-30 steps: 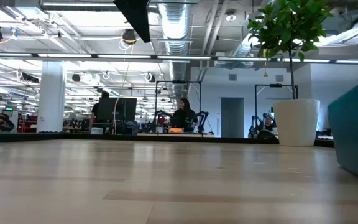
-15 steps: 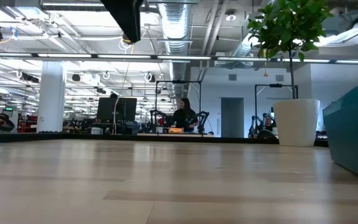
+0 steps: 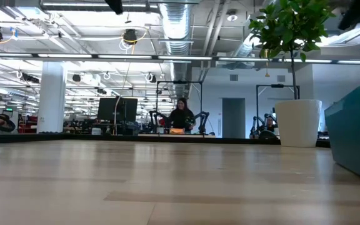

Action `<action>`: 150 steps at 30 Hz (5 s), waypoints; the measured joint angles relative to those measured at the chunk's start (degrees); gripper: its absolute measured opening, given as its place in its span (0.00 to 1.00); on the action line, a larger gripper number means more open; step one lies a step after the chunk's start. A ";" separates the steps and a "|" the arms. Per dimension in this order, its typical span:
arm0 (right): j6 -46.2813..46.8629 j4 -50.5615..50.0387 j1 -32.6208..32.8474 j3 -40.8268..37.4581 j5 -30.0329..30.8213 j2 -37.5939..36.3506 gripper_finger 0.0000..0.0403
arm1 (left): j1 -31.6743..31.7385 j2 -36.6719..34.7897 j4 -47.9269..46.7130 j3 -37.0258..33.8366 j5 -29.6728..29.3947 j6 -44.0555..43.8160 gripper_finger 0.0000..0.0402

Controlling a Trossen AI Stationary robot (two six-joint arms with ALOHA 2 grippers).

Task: Fold microfiber towels
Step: Return to Home Position

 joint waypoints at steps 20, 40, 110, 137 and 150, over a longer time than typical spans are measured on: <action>-8.87 4.05 6.17 -15.21 23.18 -31.29 0.01 | 3.79 -48.59 59.31 -49.67 8.27 20.69 0.00; -49.76 55.57 7.06 -48.80 10.60 -57.70 0.02 | 24.71 -66.26 93.76 -80.50 31.75 24.90 0.00; -71.11 75.56 -10.32 -66.35 -13.65 -69.25 0.08 | 32.02 -85.61 90.42 -101.11 37.29 24.41 0.00; -71.09 75.53 -10.32 -66.35 -13.65 -69.25 0.08 | 32.02 -85.61 90.31 -101.11 37.25 24.35 0.00; -71.09 75.53 -10.32 -66.35 -13.65 -69.25 0.08 | 32.04 -85.61 90.29 -101.11 37.25 24.29 0.00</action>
